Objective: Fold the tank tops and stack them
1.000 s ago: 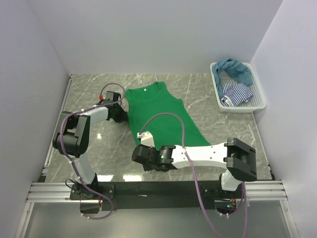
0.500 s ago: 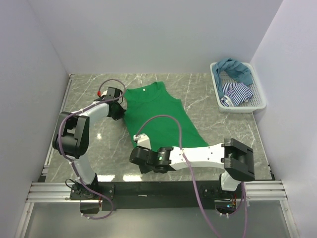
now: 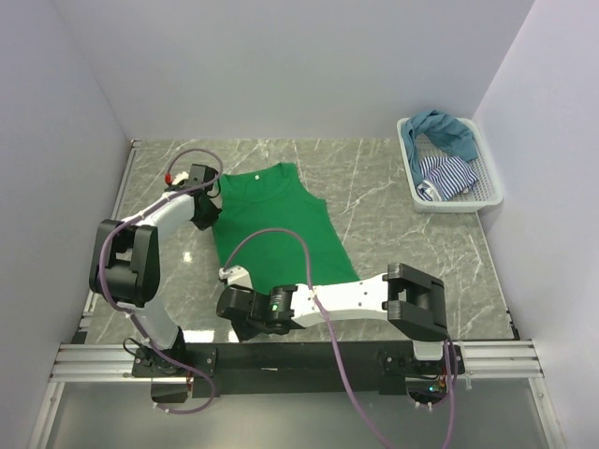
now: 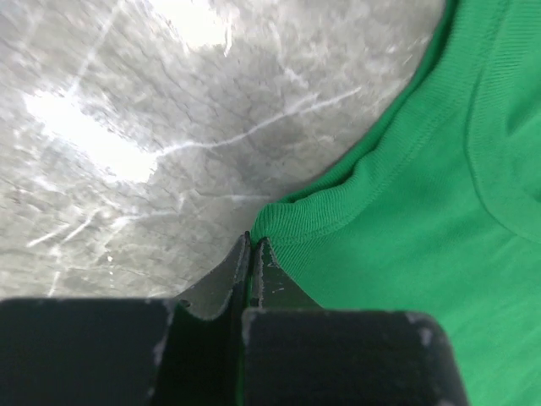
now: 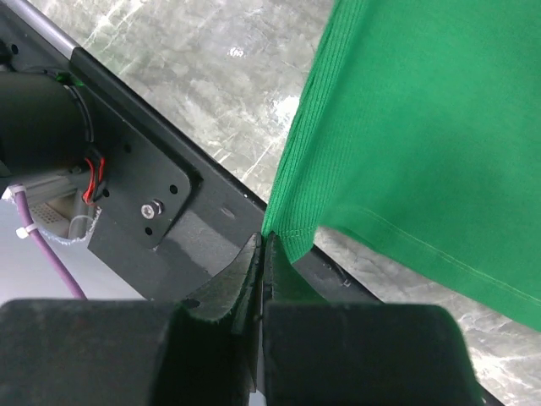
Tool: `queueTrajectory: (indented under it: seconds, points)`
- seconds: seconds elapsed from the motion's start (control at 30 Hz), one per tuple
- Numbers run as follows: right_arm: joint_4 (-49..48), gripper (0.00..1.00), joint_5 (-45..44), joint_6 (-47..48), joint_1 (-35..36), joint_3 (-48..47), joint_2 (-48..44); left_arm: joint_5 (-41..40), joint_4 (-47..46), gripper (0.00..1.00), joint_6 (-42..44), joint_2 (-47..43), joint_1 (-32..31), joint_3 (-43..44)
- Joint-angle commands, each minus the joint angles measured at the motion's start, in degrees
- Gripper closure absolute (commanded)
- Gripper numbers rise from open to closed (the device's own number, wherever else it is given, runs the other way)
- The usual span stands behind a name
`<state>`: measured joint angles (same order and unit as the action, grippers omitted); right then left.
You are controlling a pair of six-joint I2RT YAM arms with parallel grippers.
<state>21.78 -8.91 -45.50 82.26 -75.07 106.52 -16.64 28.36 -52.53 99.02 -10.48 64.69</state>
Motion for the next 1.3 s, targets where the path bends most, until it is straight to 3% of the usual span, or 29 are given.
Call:
queueTrajectory:
  seconds: [0.0, 0.2, 0.8, 1.27]
  points:
    - [-0.77, 1.00, 0.91, 0.06, 0.18, -1.40, -1.92, -2.52, -1.73, 0.99, 1.20, -3.22, 0.55, 0.79]
    - [-2.35, 1.00, -0.14, -1.35, -2.01, 5.19, -7.64, 0.03, -1.91, 0.99, 1.03, -0.94, -1.38, 3.95]
    - [-5.34, 1.00, -5.85, -6.62, -6.32, 24.26, -21.96, -2.87, 2.93, 0.99, -1.60, 11.09, -12.54, 19.68]
    - [-7.54, 1.00, -8.41, -10.14, -7.64, 32.79, -24.52, -2.69, 3.11, 0.99, -1.70, 15.85, -15.97, 24.17]
